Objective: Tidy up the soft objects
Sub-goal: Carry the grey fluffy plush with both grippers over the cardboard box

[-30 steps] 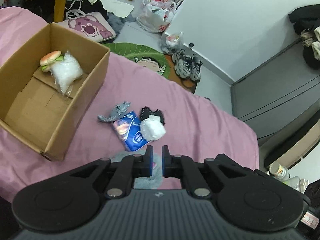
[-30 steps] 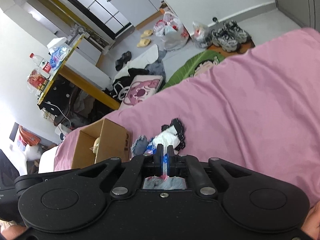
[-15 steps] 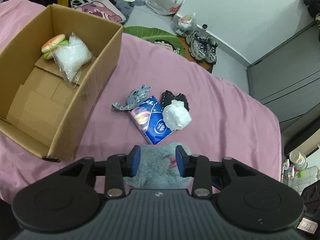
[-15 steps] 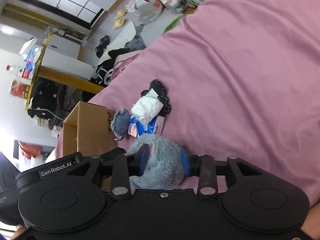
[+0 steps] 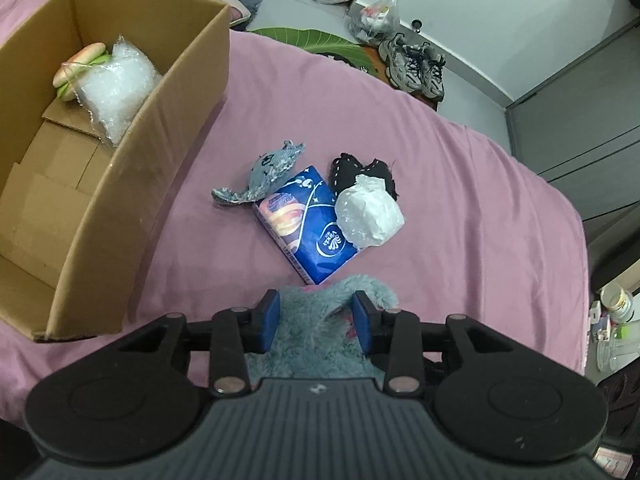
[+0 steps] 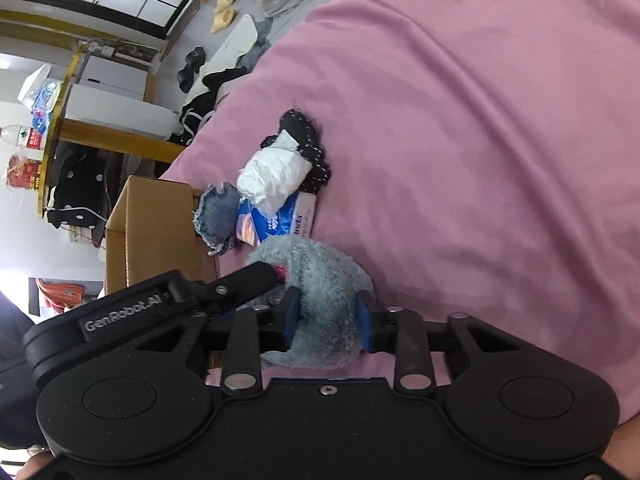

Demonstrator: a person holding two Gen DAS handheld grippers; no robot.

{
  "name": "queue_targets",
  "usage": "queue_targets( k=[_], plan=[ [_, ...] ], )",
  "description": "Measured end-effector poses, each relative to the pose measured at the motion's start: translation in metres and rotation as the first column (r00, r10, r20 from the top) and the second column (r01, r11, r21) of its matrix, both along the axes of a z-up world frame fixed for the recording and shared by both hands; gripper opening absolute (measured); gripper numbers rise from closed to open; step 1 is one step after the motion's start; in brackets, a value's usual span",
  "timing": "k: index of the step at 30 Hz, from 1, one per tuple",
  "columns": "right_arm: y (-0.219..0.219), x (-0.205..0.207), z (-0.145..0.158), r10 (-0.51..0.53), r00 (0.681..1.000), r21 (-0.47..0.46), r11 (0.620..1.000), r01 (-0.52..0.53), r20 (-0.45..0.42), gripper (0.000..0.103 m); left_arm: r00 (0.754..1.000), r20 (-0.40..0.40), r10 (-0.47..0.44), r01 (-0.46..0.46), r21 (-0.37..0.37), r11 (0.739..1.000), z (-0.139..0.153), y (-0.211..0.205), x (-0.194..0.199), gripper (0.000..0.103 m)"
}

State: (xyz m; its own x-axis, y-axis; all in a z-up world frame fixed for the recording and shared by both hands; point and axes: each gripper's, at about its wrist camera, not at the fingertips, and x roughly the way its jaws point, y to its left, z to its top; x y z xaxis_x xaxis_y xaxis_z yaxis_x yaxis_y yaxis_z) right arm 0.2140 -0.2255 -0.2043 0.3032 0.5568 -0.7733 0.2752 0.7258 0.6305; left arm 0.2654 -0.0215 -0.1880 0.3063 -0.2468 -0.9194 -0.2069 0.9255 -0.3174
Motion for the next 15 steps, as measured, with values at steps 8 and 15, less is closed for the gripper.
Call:
queue_targets(
  k=[8,15],
  plan=[
    [-0.001,0.002,0.013,0.022,0.998,-0.028,0.999,-0.020,0.058,0.020,1.000,-0.001,0.012,-0.012,0.018,1.000,-0.006,-0.001,-0.004,0.032],
    [-0.003,-0.003,0.051,0.047,0.985,-0.071,0.997,-0.035,0.169,0.019,0.999,0.008,0.051,-0.051,-0.056,0.997,0.005,0.008,-0.012,0.026]
  ],
)
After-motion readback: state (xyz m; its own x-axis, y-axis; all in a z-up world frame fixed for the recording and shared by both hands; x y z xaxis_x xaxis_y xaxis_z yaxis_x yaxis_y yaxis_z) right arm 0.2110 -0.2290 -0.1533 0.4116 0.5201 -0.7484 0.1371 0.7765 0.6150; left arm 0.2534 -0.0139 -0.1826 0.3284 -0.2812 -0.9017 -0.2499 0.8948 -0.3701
